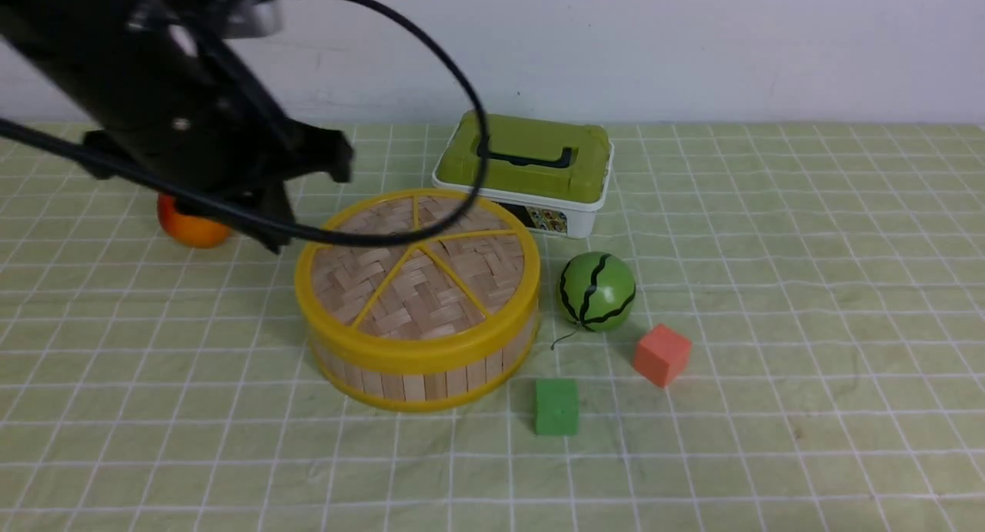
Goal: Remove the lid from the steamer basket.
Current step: Use the left arm to lift the lid of the steamer
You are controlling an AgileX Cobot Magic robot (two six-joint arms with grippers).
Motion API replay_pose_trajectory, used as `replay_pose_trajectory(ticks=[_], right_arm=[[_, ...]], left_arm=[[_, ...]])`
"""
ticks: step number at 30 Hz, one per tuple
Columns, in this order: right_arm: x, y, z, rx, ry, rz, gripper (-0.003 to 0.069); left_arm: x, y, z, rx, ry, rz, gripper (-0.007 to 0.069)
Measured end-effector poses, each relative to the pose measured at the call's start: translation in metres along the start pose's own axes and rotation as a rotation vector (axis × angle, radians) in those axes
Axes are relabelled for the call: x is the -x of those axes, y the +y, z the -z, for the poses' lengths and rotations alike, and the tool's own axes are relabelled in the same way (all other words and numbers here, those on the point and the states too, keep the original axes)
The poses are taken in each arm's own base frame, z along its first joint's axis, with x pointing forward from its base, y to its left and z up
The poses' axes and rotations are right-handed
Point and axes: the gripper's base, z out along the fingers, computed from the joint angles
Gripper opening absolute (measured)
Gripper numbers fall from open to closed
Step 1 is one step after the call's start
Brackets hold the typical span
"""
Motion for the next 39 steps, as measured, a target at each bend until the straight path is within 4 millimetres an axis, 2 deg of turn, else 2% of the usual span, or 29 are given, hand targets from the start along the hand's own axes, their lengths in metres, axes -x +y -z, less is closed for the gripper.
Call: replay_pose_trajectory(ticks=[4,5,10,12,13,19,22,25,29,33,38,39], right_arm=[[0.000,0.000,0.000,0.000,0.000,0.000,0.0241],[0.000,0.000,0.000,0.000,0.000,0.000,0.0241],[0.000,0.000,0.000,0.000,0.000,0.000,0.0241],[0.000,0.000,0.000,0.000,0.000,0.000,0.0241],[0.000,0.000,0.000,0.000,0.000,0.000,0.0241],[0.000,0.000,0.000,0.000,0.000,0.000,0.0241],[0.000,0.000,0.000,0.000,0.000,0.000,0.0241],[0.000,0.000,0.000,0.000,0.000,0.000,0.0241],[0.000,0.000,0.000,0.000,0.000,0.000,0.0241],[0.000,0.000,0.000,0.000,0.000,0.000,0.0241],[0.000,0.000,0.000,0.000,0.000,0.000,0.0241],[0.000,0.000,0.000,0.000,0.000,0.000,0.0241]], left_arm=[[0.013,-0.025,-0.017,0.015,-0.030,-0.037,-0.0013],[0.023,-0.037,-0.029,0.022,-0.039,-0.058,-0.0011],[0.042,-0.049,-0.051,0.036,-0.053,-0.074,0.0024],[0.054,-0.054,-0.067,0.047,-0.059,-0.079,0.0078],[0.055,-0.054,-0.068,0.049,-0.059,-0.080,0.0090],[0.067,-0.055,-0.106,0.139,-0.060,-0.124,0.0330],[0.069,-0.053,-0.118,0.189,-0.060,-0.142,0.0401],[0.068,-0.052,-0.133,0.218,-0.051,-0.145,0.0426],[0.066,-0.053,-0.151,0.223,-0.040,-0.123,0.0420],[0.066,-0.053,-0.157,0.220,-0.045,-0.086,0.0384],[0.066,-0.054,-0.158,0.217,-0.052,-0.039,0.0277],[0.066,-0.054,-0.158,0.216,-0.055,-0.017,0.0218]])
